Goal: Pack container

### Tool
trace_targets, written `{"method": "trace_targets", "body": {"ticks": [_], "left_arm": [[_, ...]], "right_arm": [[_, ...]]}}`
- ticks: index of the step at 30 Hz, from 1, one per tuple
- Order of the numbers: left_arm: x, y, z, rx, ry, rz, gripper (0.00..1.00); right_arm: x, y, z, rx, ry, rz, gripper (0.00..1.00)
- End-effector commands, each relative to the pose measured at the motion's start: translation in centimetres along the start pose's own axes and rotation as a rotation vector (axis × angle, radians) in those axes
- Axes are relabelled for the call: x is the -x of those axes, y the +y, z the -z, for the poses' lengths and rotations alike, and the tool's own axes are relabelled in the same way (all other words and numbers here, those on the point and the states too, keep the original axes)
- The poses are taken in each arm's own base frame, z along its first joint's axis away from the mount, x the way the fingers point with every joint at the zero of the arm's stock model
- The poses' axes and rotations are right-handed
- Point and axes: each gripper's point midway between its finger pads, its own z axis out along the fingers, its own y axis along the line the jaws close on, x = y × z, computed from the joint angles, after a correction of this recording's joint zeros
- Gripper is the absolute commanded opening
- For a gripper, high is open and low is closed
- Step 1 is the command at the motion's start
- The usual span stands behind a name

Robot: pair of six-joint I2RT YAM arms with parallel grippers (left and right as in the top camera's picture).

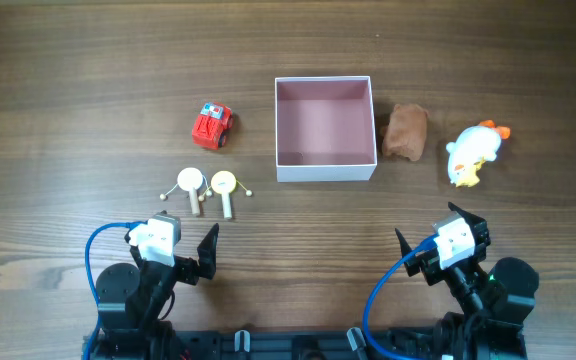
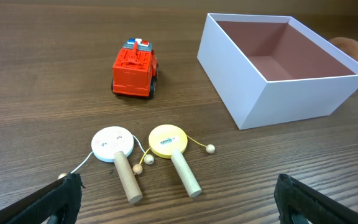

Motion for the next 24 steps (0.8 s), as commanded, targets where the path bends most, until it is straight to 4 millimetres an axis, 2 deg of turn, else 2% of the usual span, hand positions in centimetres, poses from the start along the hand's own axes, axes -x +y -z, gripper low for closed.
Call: {"method": "trace_targets", "body": {"ticks": [1, 20, 24], "left_arm": [[-0.3, -0.5, -0.1, -0.028, 0.003, -0.021, 1.00], [-0.3, -0.5, -0.1, -0.028, 0.003, -0.021, 1.00], [-0.3, -0.5, -0.1, -0.028, 0.003, -0.021, 1.00]], "right_arm": [[-0.2, 0.1, -0.1, 0.001, 0.002, -0.019, 1.00], [-0.2, 0.1, -0.1, 0.001, 0.002, -0.019, 1.00], [0.0, 1.1, -0.2, 0.048, -0.009, -0.001, 1.00]]}}
